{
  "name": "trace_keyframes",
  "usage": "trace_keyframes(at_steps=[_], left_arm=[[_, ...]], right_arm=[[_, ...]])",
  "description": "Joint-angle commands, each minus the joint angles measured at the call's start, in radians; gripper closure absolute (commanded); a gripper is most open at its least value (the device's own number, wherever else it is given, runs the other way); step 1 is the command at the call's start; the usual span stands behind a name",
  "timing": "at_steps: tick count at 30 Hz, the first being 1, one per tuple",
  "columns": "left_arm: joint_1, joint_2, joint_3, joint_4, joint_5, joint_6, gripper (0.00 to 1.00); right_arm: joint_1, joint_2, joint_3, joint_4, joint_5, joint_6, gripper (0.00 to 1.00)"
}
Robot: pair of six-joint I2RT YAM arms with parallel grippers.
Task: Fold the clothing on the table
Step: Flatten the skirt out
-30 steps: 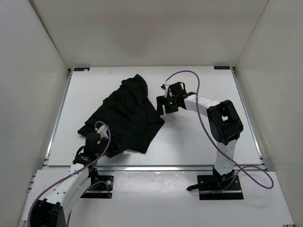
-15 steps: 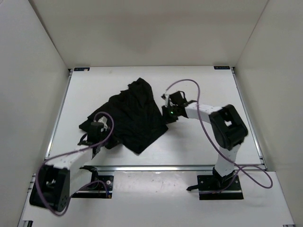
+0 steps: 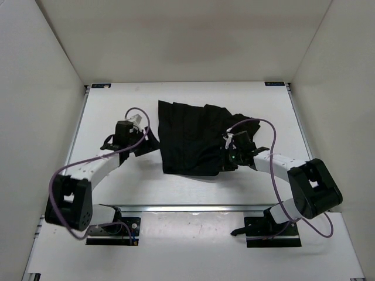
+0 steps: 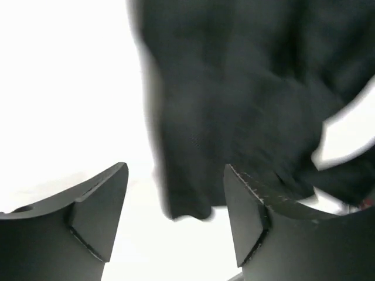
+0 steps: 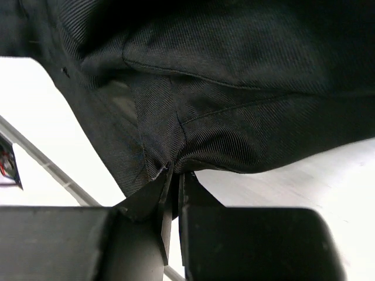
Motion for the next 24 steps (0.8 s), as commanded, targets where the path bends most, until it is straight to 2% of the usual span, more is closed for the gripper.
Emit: trace_keyframes(at_steps=[1,5,9,15,19,24], left_arm=[[-0.132,-0.155,0.042,-0.092,-0.054,0.04,0.23],[-0.229,-0.19,0.039,-0.087,-0.089,0.005,0.23],[-0.309,-0.092,0.121,-0.121,-0.103,0.037,0.27],[-0.402,0.138,0.272,-0.19,-0.164,0.081,0.44],[-0.447,0.233,0.293,-0.196,-0.183,0.066,0.39],[-0.478,0.308,0.307,-0.207,-0.218,0.058,0.39]], right_arm=[[-0.018,0.009,0.007,0.076,-0.007,0.023,1.0],[-0.006,0.041,0.013,0.087,-0.002,0.014,1.0],[0.02,0.061,0.007,0.103,0.004,0.017,1.0],[0.022,0.074,0.004,0.11,0.012,0.016,1.0],[0.019,0.077,0.012,0.103,0.007,0.013,0.99],[0.02,0.075,0.004,0.104,0.006,0.011,1.0]])
